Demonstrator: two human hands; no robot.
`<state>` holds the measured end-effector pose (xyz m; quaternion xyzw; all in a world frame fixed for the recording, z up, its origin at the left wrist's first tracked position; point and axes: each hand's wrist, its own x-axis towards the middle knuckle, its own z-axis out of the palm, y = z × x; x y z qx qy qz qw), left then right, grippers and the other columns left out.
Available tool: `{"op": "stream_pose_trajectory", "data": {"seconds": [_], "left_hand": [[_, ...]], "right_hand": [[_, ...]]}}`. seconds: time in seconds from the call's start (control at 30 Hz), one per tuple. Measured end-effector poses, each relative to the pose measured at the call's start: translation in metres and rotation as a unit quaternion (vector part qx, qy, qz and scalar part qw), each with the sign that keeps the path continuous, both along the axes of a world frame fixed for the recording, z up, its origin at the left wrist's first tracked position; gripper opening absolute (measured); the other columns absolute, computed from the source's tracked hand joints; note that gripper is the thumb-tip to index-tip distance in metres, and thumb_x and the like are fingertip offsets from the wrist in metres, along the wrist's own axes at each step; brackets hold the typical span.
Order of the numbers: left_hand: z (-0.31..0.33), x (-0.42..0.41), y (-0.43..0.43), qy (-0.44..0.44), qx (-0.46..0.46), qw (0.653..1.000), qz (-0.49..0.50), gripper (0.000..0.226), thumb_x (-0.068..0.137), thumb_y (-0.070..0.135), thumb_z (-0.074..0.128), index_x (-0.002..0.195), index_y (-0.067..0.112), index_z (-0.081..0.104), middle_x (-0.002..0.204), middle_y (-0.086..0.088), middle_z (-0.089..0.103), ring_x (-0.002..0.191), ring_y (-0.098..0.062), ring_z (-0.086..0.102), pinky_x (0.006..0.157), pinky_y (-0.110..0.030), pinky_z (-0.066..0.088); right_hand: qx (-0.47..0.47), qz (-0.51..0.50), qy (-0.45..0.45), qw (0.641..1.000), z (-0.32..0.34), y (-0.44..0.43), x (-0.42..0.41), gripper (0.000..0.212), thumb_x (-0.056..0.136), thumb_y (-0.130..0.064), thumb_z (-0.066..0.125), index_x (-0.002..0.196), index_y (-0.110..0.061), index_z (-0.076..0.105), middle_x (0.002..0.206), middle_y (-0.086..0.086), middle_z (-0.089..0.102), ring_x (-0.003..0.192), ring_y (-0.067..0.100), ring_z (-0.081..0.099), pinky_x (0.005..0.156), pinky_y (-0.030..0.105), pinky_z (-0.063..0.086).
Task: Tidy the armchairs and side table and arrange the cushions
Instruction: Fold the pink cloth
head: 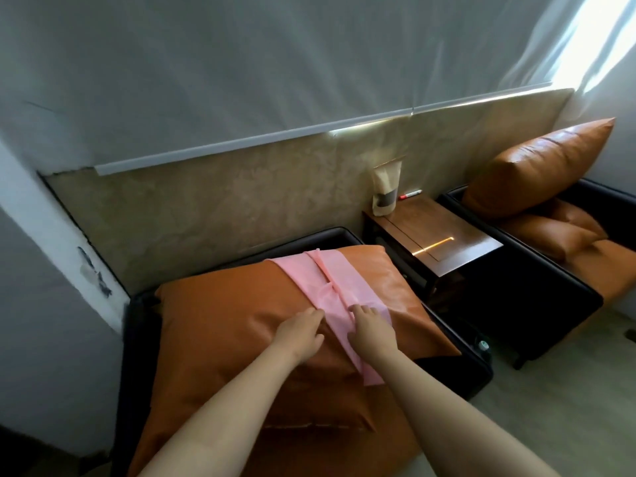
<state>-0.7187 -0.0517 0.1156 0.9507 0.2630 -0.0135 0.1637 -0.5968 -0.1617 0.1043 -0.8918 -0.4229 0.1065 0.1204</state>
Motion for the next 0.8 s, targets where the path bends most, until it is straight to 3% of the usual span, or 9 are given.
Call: {"op": "stream_pose_trajectory", "data": {"seconds": [0.3,0.53,0.8], "left_hand": [[-0.005,0.113,0.093,-0.018,-0.075,0.994,0.083,0.039,0.092,0.018,0.051,0.130,0.013,0.048,0.128,-0.010,0.051,0.112,-0.028,0.054,0.094,-0.039,0.046],[-0.020,0.145,0.121,-0.017,-0.106,0.984,0.141,0.034,0.090,0.018,0.052,0.124,0.014,0.051,0.123,-0.011,0.054,0.108,-0.029,0.056,0.090,-0.039,0.048],[-0.036,0.143,0.114,-0.036,-0.180,0.963,0.196,0.022,0.090,0.016,0.055,0.110,0.010,0.056,0.110,-0.009,0.064,0.099,-0.025,0.059,0.085,-0.035,0.049]], "right_hand": [[-0.022,0.034,0.024,0.999,-0.009,0.115,0.133,0.057,0.094,-0.026,0.053,0.145,-0.014,0.032,0.143,0.008,0.043,0.130,0.027,0.040,0.101,0.037,0.040],[-0.090,0.006,0.099,0.991,-0.035,0.170,0.164,0.059,0.096,-0.035,0.048,0.143,-0.005,0.029,0.144,0.014,0.040,0.133,0.032,0.038,0.104,0.038,0.034],[-0.056,-0.076,0.192,0.977,-0.043,0.166,0.159,0.026,0.089,-0.013,0.047,0.111,-0.007,0.060,0.114,0.016,0.062,0.106,0.035,0.059,0.078,0.032,0.043]]}}
